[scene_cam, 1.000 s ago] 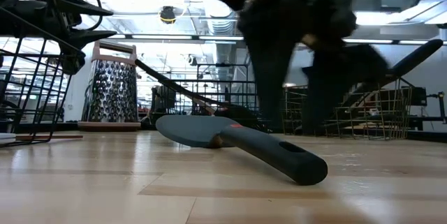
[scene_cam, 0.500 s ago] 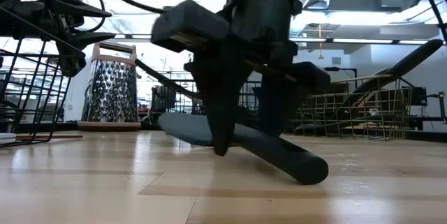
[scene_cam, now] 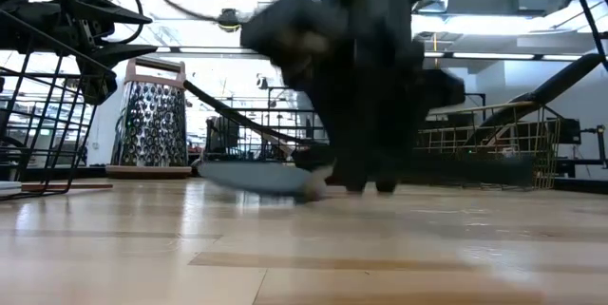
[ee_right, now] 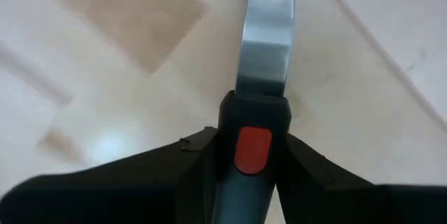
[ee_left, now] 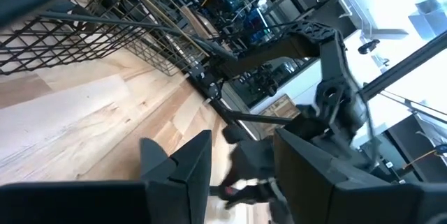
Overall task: Pick & Place Kitchen Items
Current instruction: Put the black spatula into the top left wire basket
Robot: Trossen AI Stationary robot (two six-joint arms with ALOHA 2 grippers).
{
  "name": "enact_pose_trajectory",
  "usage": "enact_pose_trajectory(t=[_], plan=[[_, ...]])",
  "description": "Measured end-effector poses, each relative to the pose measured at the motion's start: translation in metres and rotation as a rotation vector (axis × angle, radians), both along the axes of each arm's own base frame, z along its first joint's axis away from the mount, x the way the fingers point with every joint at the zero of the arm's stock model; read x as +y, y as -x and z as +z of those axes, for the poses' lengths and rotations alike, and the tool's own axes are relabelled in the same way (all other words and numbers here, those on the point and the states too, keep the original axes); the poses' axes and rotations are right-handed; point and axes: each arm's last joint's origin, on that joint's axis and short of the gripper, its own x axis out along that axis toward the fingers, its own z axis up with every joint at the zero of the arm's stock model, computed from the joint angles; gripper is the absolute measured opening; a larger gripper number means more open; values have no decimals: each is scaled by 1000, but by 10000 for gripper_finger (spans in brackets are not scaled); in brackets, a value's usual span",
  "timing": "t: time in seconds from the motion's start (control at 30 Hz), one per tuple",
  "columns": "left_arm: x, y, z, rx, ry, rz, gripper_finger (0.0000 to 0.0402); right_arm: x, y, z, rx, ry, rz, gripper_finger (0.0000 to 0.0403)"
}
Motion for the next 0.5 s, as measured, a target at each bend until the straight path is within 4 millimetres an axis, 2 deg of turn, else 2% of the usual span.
enact_pose_trajectory(t=[0.1, 0.2, 0.5], plan=[[0, 0, 0, 1, 0, 1, 138, -4, 5, 23, -29, 2, 30, 98], [0, 0, -1, 6, -1, 3, 138, -9, 13, 57, -106, 21, 46, 98], [0, -1, -1, 13, -3, 3, 138, -26, 54, 177, -505, 70, 32, 98]])
